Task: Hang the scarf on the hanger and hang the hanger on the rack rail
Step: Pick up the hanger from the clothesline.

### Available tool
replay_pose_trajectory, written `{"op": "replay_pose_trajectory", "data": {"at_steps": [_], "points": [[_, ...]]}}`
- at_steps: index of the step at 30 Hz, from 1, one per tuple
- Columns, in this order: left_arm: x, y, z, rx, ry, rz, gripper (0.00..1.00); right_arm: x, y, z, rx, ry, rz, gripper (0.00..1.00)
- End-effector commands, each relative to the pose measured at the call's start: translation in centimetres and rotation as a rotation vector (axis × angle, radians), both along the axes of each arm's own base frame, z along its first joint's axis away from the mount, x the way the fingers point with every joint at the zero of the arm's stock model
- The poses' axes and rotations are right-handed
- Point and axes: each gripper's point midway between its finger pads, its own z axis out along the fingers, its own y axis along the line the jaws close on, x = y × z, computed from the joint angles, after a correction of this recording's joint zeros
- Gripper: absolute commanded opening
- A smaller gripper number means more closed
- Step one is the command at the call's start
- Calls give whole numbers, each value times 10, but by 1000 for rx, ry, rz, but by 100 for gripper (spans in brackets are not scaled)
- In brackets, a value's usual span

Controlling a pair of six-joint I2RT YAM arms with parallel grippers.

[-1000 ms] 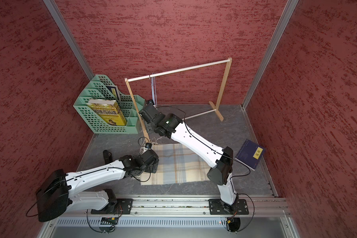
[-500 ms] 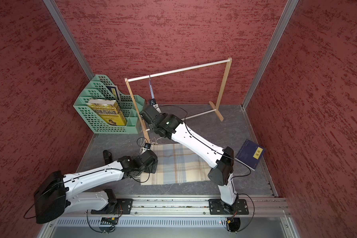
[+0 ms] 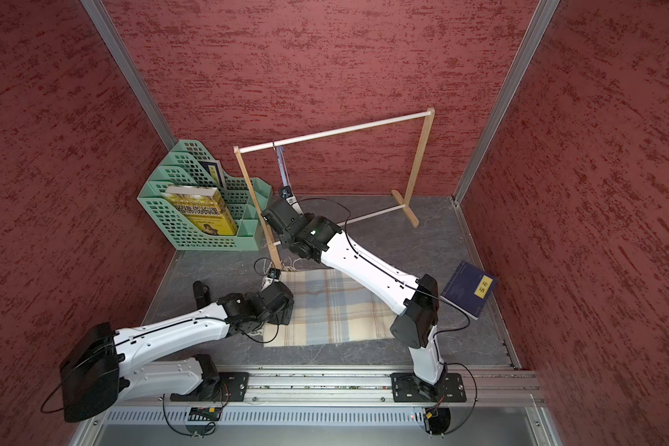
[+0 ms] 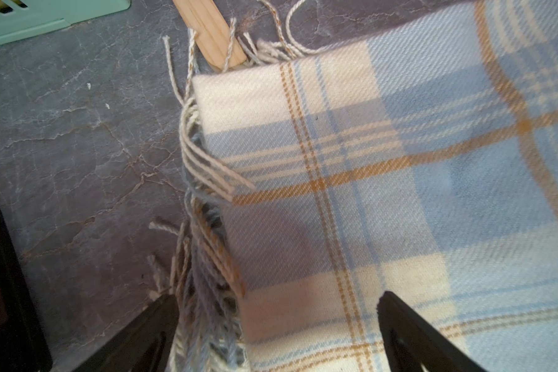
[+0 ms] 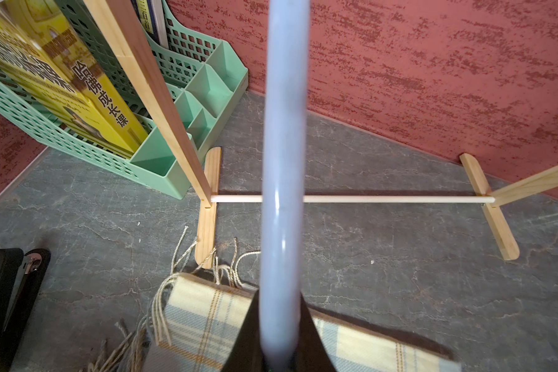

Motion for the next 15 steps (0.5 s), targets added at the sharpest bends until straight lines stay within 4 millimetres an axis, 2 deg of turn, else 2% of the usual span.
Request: {"op": "replay_pose_trajectory", "data": {"at_steps": [1, 5, 10, 12, 15], "points": [[11, -1, 21, -13, -65, 21, 100, 0, -7, 24, 28, -73, -14, 0], [26, -5, 51, -6, -150, 12, 100, 0, -13, 53, 50, -155, -10, 0], [42, -7, 84, -7, -235, -4, 100, -6, -34, 94, 66, -260, -15, 0], [47, -7, 91, -10, -248, -4, 100, -9, -42, 99, 57, -275, -22, 0], [51, -7, 97, -17, -253, -8, 100, -12, -51, 90, 32, -269, -32, 0]]}}
